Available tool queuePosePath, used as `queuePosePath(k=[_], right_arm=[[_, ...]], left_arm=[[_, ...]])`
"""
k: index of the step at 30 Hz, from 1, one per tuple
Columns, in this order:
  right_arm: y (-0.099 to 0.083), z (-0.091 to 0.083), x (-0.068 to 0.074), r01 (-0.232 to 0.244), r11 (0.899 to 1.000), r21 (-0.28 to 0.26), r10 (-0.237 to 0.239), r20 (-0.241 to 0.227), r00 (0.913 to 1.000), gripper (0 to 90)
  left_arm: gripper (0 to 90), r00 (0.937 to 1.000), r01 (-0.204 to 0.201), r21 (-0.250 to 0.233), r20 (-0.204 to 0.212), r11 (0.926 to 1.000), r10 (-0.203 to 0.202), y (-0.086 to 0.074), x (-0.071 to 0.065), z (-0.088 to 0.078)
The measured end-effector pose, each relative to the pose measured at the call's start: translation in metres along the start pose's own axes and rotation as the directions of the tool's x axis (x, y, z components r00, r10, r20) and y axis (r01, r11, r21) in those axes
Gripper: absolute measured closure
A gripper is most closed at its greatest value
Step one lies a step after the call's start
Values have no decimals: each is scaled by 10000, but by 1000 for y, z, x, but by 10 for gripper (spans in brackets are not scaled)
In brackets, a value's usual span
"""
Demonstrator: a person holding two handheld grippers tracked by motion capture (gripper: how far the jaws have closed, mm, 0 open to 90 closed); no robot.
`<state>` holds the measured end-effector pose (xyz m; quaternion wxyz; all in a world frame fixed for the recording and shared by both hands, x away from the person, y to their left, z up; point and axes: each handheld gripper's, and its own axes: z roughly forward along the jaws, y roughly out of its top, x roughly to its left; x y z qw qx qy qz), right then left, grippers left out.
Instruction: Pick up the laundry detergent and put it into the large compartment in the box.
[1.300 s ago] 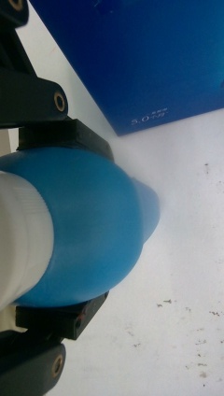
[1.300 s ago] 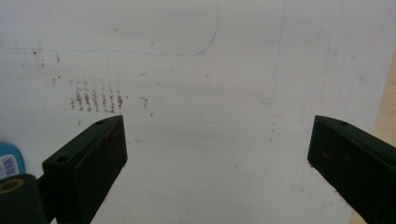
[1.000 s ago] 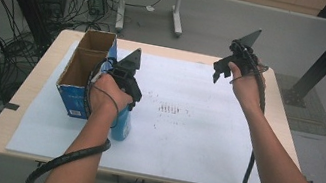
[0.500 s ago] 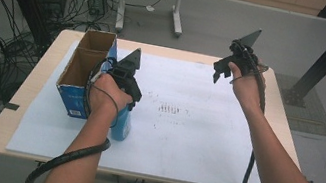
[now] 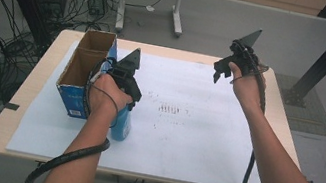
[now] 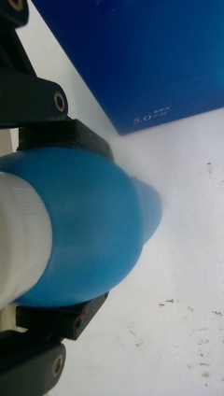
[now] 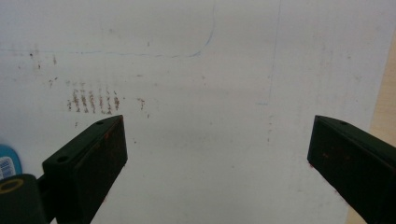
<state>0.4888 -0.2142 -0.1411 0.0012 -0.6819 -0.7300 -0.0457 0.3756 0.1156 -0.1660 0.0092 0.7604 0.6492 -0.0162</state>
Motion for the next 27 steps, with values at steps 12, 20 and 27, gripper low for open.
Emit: queuePosePath(k=[12,20,27], right_arm=[[0,0,1,28,10000,9,-28,21,10000,48],[0,1,2,18,10000,13,-18,16,10000,49],[1,2,3,20,10000,46,-20,31,10000,49]], left_arm=[[375,10000,8,-119,29,9999,-7,-2,1,0],[375,10000,33,-134,67,9999,-32,-3,2,0],[375,10000,15,-183,73,9998,-14,-3,3,0]])
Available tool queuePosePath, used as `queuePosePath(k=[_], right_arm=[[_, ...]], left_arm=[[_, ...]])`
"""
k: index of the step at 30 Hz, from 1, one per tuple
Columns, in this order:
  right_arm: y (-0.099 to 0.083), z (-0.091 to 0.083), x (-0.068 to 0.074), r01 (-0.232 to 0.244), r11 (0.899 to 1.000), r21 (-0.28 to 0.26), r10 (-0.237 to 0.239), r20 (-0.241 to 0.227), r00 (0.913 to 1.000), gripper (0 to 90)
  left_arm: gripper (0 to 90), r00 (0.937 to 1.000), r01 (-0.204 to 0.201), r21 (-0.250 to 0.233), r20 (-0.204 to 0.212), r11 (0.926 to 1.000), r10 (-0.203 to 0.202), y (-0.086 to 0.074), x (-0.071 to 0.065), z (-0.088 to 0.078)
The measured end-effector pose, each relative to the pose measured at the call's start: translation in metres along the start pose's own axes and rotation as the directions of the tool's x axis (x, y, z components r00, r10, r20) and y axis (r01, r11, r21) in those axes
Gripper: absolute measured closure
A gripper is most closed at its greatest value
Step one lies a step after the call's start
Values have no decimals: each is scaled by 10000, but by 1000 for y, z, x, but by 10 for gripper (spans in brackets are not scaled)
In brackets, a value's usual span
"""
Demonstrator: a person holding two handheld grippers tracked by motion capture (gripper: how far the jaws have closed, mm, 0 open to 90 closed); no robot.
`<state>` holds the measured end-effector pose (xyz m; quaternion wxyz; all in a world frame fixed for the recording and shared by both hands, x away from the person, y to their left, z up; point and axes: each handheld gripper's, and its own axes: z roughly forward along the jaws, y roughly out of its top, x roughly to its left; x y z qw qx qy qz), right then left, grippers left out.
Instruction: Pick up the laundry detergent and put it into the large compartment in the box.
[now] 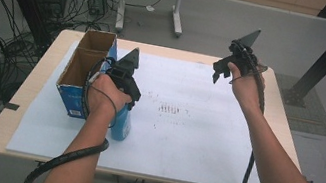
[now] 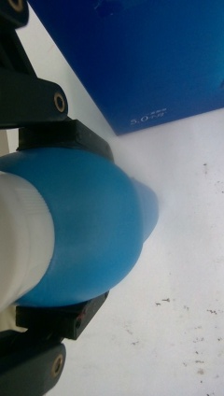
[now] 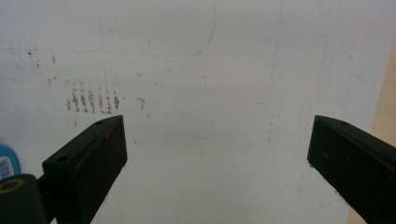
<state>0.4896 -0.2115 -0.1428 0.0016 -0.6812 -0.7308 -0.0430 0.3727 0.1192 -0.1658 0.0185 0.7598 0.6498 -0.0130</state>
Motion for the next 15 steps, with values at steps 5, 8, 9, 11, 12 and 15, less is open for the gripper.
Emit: queuePosePath(k=[5,8,9,11,12,15], right_arm=[[0,0,-1,-6,10000,11,6,-3,10000,48],[0,0,-1,-23,10000,3,23,-13,10000,48],[0,0,-2,-21,10000,-6,21,-12,10000,48],[0,-1,-2,-26,10000,-7,26,-23,10000,48],[-1,-1,-3,-23,10000,-17,23,-27,10000,48],[-1,-1,-3,-45,10000,-14,45,-38,10000,48]], left_arm=[[375,10000,-1,43,1,10000,1,0,0,0],[375,10000,5,12,-5,10000,-5,0,0,0],[375,10000,-6,28,-4,10000,6,0,0,0],[375,10000,-15,49,-10,10000,15,0,0,0],[376,10000,-14,55,-11,10000,14,1,0,0],[376,10000,3,57,-19,10000,-2,1,-1,0]])
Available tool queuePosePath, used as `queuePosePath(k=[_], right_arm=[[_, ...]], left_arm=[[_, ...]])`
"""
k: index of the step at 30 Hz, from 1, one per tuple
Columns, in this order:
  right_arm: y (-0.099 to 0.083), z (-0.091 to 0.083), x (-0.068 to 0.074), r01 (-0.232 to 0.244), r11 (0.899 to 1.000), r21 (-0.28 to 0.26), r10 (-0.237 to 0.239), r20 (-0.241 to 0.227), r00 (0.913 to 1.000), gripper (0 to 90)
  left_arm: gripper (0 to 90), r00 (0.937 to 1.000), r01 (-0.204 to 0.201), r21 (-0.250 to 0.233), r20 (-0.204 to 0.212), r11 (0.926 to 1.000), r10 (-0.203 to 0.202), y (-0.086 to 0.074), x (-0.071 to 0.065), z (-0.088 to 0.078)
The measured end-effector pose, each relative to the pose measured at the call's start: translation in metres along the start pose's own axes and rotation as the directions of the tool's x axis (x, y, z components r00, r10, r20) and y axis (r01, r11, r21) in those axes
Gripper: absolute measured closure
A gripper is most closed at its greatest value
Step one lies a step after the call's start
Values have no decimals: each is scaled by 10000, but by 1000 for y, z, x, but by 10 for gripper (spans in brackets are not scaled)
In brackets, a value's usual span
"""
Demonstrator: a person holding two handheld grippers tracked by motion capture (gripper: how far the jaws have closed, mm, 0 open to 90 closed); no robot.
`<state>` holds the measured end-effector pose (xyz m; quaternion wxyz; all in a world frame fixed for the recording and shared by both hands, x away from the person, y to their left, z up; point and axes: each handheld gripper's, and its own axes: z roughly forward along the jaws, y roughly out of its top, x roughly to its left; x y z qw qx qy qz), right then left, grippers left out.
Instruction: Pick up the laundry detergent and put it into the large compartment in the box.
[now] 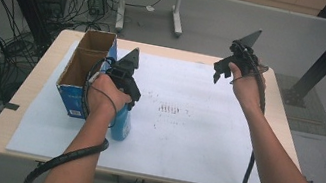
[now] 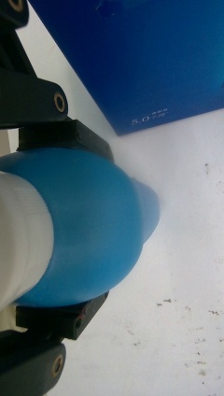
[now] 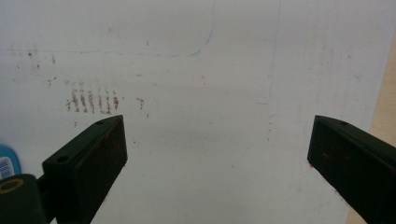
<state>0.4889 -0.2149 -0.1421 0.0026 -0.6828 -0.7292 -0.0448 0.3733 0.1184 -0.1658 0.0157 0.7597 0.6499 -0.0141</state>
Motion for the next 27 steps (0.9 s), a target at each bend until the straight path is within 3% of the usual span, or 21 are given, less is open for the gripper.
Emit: queuePosePath(k=[22,27], right_arm=[[0,2,-1,46,10000,-21,-46,-14,10000,48],[1,2,-2,40,10000,-16,-40,-21,10000,48]], left_arm=[[377,9999,-151,-18,-2,9999,151,1,0,0],[378,9995,-195,-77,-242,9998,193,0,-2,-3]])
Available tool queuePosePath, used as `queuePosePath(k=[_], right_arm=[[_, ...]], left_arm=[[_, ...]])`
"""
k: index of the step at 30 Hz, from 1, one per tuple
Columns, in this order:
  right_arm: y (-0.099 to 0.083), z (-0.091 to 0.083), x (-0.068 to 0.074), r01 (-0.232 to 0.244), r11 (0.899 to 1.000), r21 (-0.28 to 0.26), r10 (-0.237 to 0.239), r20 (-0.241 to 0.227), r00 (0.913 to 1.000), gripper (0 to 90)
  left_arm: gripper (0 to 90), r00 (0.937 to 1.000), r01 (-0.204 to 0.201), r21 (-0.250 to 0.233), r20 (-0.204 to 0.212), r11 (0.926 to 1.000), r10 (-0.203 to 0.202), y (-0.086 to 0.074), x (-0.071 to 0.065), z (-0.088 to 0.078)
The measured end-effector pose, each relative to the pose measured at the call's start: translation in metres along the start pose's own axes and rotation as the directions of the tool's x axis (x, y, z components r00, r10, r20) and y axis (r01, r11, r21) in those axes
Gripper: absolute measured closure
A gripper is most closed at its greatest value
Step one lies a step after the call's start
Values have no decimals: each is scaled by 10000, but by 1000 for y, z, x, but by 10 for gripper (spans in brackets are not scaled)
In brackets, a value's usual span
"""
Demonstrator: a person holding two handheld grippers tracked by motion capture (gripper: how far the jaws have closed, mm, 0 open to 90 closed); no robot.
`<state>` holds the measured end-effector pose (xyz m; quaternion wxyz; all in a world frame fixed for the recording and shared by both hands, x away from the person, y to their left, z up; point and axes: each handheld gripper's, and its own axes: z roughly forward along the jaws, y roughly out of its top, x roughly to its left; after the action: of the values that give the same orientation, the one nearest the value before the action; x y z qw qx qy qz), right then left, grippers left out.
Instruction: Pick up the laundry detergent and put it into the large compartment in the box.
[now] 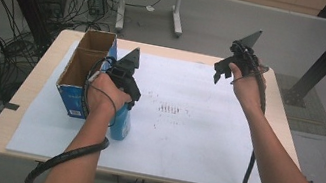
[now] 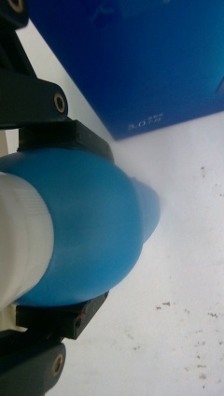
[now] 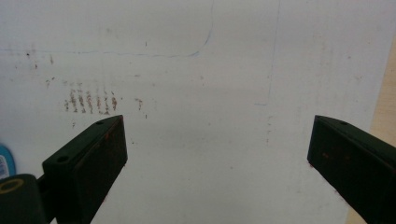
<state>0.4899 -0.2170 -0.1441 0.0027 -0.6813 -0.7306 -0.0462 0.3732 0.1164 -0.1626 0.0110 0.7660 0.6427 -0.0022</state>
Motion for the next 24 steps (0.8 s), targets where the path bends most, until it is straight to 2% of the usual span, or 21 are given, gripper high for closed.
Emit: queuePosePath(k=[5,12,16,24], right_arm=[[1,1,1,20,10000,17,-20,7,10000,48],[0,0,3,68,10000,6,-68,-8,10000,48],[-1,-1,2,60,10000,-1,-60,3,10000,48],[-3,-3,5,152,9999,-46,-152,-12,9999,48]], left_arm=[[378,10000,35,-130,32,9999,-35,-1,3,-9],[378,9997,-209,-65,-101,9998,209,1,-2,-31],[378,9993,-346,43,-170,9994,346,4,-4,-49],[378,9986,-525,193,-46,9984,526,14,0,-100]])
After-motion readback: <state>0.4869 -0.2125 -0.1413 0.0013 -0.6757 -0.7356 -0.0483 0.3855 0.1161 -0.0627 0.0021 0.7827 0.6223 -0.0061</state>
